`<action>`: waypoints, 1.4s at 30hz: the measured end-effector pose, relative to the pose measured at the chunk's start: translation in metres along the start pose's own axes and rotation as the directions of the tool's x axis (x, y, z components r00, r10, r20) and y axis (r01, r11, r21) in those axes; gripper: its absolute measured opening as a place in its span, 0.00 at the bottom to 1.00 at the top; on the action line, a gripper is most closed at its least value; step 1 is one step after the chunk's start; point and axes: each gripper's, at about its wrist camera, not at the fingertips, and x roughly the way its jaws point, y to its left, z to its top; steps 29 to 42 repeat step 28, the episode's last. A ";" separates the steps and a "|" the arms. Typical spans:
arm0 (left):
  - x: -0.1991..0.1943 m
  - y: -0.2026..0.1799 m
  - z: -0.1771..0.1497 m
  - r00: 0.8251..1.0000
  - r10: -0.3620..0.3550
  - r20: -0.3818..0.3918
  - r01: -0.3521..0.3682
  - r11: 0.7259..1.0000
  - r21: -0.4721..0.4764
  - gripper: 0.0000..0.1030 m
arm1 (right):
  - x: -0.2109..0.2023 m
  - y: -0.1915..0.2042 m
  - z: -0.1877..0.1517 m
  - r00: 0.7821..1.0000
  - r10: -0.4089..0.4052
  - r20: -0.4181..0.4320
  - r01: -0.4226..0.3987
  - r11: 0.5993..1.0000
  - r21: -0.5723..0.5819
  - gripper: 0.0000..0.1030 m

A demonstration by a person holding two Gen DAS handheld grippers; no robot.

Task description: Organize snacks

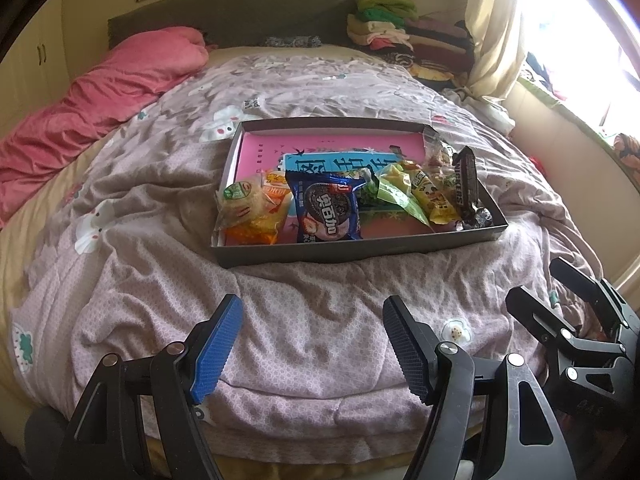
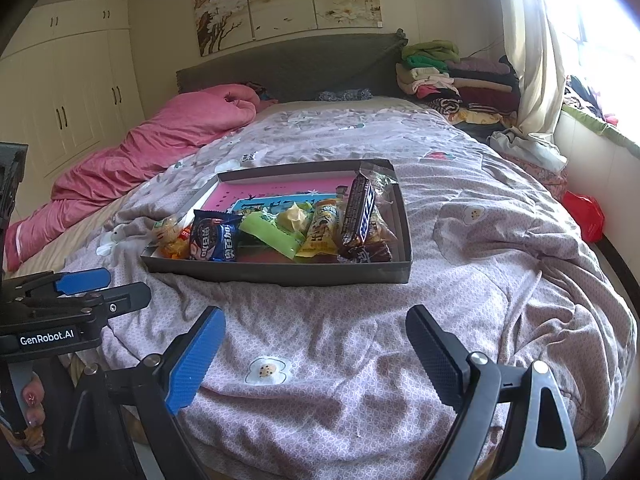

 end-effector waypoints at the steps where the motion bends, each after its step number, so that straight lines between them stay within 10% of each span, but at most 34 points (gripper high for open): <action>1: 0.000 0.000 0.000 1.000 0.002 0.000 -0.002 1.000 0.001 0.72 | 0.000 0.000 0.000 1.000 0.001 0.000 -0.001 1.000 0.000 0.89; 42: 0.008 0.034 0.022 0.996 0.061 0.069 -0.057 0.997 -0.060 0.77 | 0.013 -0.019 0.002 1.000 -0.021 -0.009 0.022 0.998 0.063 0.98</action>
